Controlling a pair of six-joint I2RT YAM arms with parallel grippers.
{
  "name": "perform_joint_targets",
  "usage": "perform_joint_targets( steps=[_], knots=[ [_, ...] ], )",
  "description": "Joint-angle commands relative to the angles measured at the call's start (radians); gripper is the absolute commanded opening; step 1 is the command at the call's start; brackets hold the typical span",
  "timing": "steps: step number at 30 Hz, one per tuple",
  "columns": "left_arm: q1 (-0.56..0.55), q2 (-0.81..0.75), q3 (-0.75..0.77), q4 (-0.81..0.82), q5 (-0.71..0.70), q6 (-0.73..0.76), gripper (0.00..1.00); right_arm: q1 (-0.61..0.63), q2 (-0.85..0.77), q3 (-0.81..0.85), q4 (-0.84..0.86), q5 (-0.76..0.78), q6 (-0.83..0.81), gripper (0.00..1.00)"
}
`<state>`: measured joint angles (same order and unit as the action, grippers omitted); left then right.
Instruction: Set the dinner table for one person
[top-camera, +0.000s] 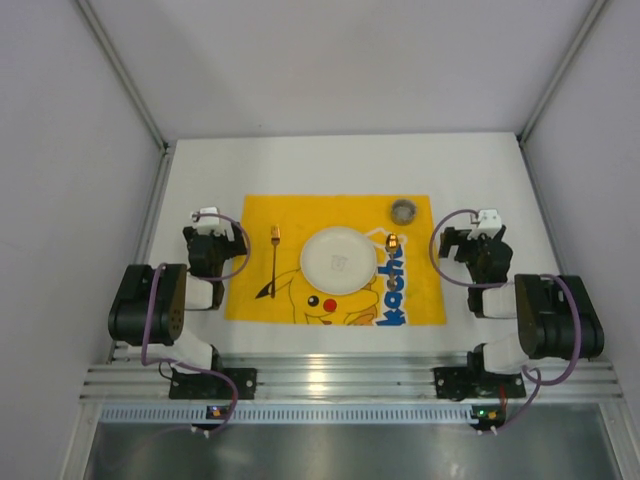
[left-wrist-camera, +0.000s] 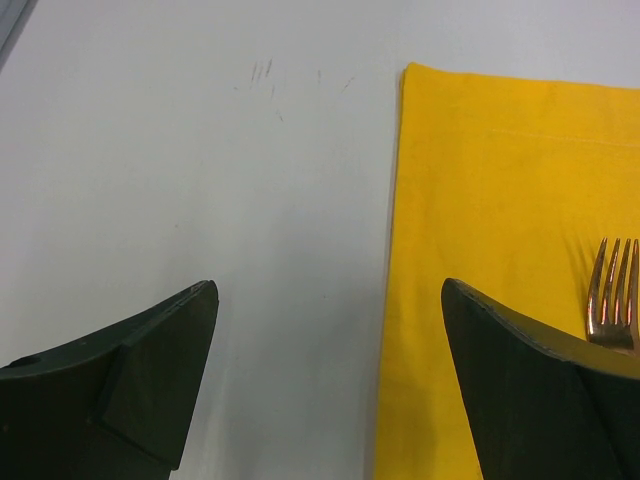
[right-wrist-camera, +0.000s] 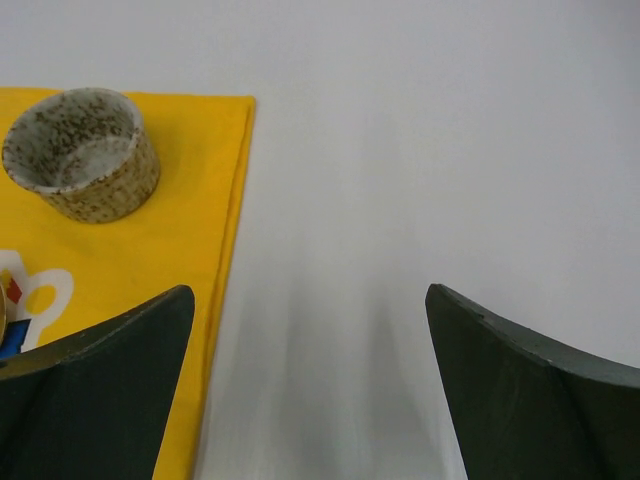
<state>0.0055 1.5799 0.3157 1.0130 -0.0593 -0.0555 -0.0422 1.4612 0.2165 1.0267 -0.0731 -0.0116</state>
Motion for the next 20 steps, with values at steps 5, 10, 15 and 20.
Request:
perform_joint_targets(
  steps=[5, 10, 15, 20],
  knots=[
    [-0.002, -0.008, -0.001, 0.084, 0.004, 0.006, 0.98, -0.007, -0.007, 0.023, 0.177, -0.065, -0.021, 1.00],
    [-0.002, -0.008, 0.000, 0.084, 0.004, 0.005, 0.98, -0.005, -0.007, 0.024, 0.170, -0.063, -0.021, 1.00],
    [-0.002, -0.006, 0.000, 0.084, 0.004, 0.005, 0.98, 0.004, -0.009, 0.038, 0.141, -0.037, -0.024, 1.00],
    [-0.002, -0.006, 0.000, 0.084, 0.004, 0.005, 0.98, 0.007, -0.009, 0.029, 0.157, -0.033, -0.025, 1.00]
  ],
)
